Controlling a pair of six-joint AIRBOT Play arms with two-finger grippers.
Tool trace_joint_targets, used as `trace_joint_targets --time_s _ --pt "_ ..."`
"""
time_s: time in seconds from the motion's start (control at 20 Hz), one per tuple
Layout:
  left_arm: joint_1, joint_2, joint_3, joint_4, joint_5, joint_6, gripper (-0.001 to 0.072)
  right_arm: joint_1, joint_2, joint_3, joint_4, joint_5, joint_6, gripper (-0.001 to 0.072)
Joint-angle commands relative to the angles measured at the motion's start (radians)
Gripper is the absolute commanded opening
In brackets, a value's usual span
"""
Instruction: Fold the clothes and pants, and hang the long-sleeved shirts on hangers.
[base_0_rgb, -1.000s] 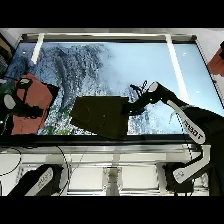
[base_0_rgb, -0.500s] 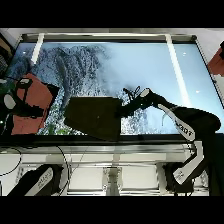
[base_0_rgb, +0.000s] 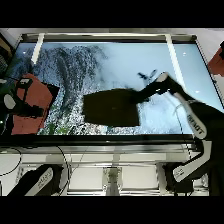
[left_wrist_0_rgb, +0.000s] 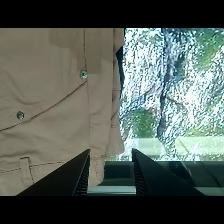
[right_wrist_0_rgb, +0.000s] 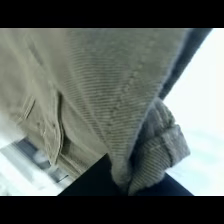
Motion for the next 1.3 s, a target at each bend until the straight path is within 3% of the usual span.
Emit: trace_joint_targets --time_s 0.0,0.25,0.55,0.6,0.75,0.8,1.05,1.15,1.25 --pt "0.0 -0.001 0.0 0.0 0.0 0.0 0.0315 -0.26 0.069 0.046 -0.276 0.085 0.095 0.0019" --pt "0.0 -0.001 0.0 0.0 0.0 0.0 0.0315 -0.678 0.117 0.046 -0.413 0.054 0.095 0.0019" --pt "0.0 -0.001 0.0 0.0 0.0 0.0 0.0315 -1.081 0.119 0.046 -0.422 -0.011 0.058 0.0021" --pt "0.0 -0.001 0.0 0.0 0.0 0.0 0.0315 -1.125 0.119 0.046 -0.422 -0.016 0.056 0.0059" --pt "0.0 -0.002 0.0 0.0 0.0 0.0 0.0315 -1.215 0.125 0.046 -0.416 0.0 0.032 0.046" --pt "0.0 -0.002 0.0 0.0 0.0 0.0 0.0315 -1.226 0.134 0.044 -0.41 0.007 0.021 0.0507" --pt "0.0 -0.002 0.0 0.0 0.0 0.0 0.0315 -1.172 0.287 0.004 -0.232 -0.023 -0.048 0.0474" --pt "0.0 -0.002 0.0 0.0 0.0 0.0 0.0316 -1.096 0.378 -0.043 -0.143 -0.032 -0.088 0.0375" --pt "0.0 -0.001 0.0 0.0 -0.008 0.0 0.0315 -0.989 0.477 -0.112 -0.097 -0.026 -0.129 0.0189"
